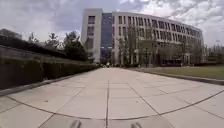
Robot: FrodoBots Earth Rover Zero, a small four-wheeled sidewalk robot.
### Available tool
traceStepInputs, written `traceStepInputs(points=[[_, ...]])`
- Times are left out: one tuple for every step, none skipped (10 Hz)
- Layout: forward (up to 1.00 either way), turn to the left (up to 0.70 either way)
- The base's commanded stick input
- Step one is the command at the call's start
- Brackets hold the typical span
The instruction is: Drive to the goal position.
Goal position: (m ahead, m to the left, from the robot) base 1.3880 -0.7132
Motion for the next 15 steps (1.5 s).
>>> traceStepInputs(points=[[0.07,0.02],[0.07,0.02],[0.07,0.02],[0.08,0.03],[0.07,0.02],[0.07,0.02],[0.07,0.02],[0.08,0.03],[0.07,0.02],[0.08,0.03],[0.08,0.03],[0.08,0.03],[0.08,0.03],[0.08,0.03],[0.08,0.03]])
